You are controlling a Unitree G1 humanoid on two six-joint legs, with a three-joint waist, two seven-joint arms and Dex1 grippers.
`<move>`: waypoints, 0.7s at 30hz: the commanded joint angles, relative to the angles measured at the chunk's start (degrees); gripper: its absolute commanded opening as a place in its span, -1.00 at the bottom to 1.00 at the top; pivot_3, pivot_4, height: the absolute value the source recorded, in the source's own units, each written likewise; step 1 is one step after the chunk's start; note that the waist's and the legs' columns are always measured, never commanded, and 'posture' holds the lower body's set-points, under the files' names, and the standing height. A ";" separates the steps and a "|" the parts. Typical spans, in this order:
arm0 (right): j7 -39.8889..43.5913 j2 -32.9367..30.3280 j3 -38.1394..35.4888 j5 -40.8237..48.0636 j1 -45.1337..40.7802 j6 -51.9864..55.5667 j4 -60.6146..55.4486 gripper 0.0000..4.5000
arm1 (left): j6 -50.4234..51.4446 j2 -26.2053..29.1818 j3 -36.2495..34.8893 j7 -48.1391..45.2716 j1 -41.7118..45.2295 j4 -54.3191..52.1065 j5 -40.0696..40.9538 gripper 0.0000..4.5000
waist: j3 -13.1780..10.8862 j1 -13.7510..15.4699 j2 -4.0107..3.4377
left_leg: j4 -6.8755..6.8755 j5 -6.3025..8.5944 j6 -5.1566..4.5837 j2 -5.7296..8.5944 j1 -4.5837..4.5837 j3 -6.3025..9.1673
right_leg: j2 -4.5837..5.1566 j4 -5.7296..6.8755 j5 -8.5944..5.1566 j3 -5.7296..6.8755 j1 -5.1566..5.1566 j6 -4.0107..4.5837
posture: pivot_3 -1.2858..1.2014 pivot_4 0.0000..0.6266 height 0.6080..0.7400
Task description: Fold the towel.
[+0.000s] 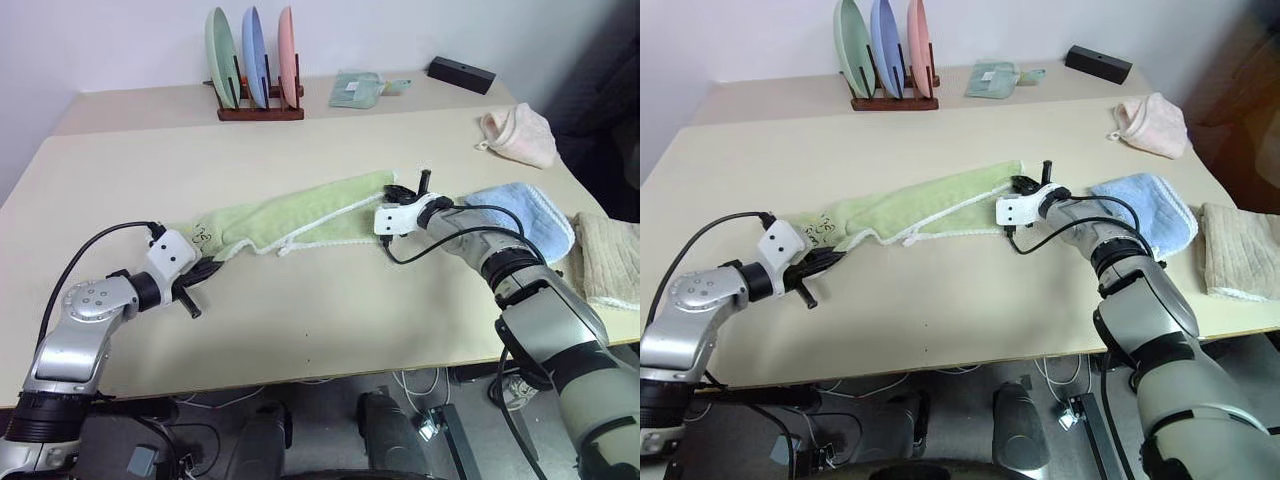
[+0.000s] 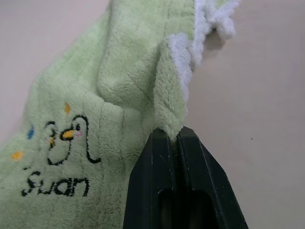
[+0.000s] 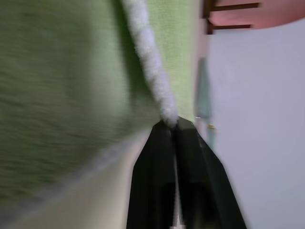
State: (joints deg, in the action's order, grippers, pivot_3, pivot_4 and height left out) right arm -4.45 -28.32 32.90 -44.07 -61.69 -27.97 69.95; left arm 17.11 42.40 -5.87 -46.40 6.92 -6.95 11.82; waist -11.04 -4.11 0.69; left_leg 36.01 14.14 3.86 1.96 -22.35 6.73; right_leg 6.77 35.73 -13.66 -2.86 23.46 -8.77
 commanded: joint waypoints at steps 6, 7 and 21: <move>0.37 -7.76 -5.50 4.12 1.76 -3.08 -12.80 -0.98 | -2.75 0.20 -2.99 3.99 4.30 1.65 -1.04 -1.00 | -0.02 0.33 -0.01 | 0.02 0.00 0.00 0.01 -0.03 0.00 | 0.01 0.05 -0.01 0.00 0.03 0.00 | 0.03 -0.52 1.00; 1.24 -8.74 -6.55 4.83 2.05 -2.67 -14.94 -0.98 | -3.54 0.11 -3.32 5.14 6.20 3.26 -1.49 -1.00 | -0.02 0.32 0.00 | 0.03 0.00 0.00 0.01 -0.03 0.00 | 0.01 0.06 -0.01 0.00 0.03 0.00 | 0.03 -0.52 1.00; 2.29 -17.52 -15.85 7.67 -14.96 3.79 -17.87 -0.98 | -27.54 -6.93 -5.68 26.10 63.56 56.00 -6.49 -1.00 | -0.07 -0.17 0.08 | -0.06 -0.12 0.20 0.06 -0.64 -0.09 | 0.05 0.12 -0.01 0.00 0.85 -0.05 | 0.03 -0.52 1.00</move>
State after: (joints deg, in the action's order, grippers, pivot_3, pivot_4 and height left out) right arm -2.79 -44.07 19.39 -38.03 -76.09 -24.45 54.20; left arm -9.20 33.84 -8.45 -20.00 70.17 47.20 3.19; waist -11.11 -4.29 0.77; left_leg 35.95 13.97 4.16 2.02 -23.11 6.63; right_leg 6.82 35.95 -13.67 -2.85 24.44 -8.83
